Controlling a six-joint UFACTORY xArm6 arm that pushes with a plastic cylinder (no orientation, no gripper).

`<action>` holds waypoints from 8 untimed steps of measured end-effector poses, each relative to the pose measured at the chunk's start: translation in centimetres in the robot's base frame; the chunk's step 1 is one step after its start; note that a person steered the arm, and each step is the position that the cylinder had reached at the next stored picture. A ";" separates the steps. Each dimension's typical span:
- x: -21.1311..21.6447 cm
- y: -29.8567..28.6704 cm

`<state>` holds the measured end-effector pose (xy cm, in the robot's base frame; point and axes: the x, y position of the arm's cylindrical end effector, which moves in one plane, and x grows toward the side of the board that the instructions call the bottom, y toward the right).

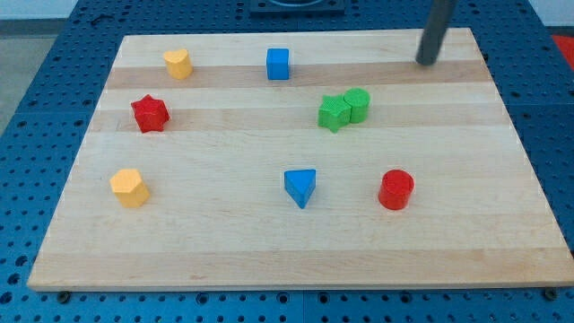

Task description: Slide the blue cube closer to the green star

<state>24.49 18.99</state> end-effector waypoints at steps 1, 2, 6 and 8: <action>-3.5 -5.6; -3.1 -12.5; 6.3 -21.7; 3.2 -22.3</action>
<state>27.73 -3.33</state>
